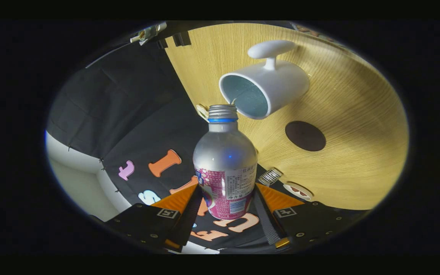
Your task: Take the bottle from table, then pour the juice into the cup, finally place the bottle on the coaster
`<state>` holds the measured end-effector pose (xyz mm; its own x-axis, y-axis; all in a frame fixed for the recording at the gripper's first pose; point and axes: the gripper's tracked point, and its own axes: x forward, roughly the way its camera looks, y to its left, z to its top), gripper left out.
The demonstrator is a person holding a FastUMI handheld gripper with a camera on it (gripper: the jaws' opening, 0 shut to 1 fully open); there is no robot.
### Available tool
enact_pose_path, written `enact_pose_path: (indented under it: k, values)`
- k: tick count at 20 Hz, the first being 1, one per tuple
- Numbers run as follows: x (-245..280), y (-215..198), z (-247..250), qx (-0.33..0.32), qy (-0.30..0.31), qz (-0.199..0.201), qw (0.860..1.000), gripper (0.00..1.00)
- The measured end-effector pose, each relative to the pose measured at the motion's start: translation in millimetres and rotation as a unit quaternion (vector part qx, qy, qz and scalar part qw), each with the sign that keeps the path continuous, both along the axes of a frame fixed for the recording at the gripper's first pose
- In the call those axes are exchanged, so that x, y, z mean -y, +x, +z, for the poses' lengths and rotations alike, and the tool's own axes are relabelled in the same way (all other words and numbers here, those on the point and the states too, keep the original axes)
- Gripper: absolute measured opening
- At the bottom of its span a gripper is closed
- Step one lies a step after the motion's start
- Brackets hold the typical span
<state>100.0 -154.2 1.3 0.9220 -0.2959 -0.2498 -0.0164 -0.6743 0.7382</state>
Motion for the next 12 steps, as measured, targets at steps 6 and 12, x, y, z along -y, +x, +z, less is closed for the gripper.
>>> enact_pose_path:
  k: [6, 12]
  values:
    - [0.3, -1.3, 3.7, 0.009, 0.008, -0.008, 1.000, 0.76]
    - [1.3, -1.6, -0.3, 0.004, -0.002, -0.009, 1.000, 0.76]
